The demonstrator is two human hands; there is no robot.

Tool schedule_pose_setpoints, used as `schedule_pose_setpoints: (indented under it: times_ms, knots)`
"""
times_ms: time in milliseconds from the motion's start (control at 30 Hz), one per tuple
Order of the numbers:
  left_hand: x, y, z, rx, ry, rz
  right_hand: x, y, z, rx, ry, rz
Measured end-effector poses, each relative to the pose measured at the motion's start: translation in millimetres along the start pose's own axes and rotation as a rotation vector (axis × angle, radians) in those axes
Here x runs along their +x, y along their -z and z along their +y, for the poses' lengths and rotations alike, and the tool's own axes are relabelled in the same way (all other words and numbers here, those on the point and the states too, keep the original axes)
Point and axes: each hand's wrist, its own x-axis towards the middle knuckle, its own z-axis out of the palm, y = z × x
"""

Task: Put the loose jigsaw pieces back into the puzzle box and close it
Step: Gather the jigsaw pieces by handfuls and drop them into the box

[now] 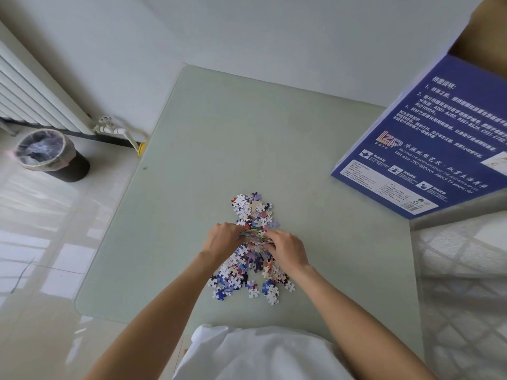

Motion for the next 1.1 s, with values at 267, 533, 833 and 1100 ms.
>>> schedule_pose_setpoints:
  times_ms: [267,533,833,1100]
  knots:
    - [0.4,27.7,11.4,-0.057,-0.118,0.068,-4.8,49.1,16.9,-0.189,0.111,-0.125]
    - [30.2,119.8,102.1,-0.284,-0.365,0.336,-39.0,190.6,42.0,0.366,-0.009,0.288]
    - [106.6,224.9,266.0,-0.357,-0.765,0.517,-63.4,393.9,93.1,0.439,0.051,0.773]
    - [180.5,251.9,355.9,-0.142,-0.818,0.588,-35.1,443.8,149.8,0.271,-0.068,0.876]
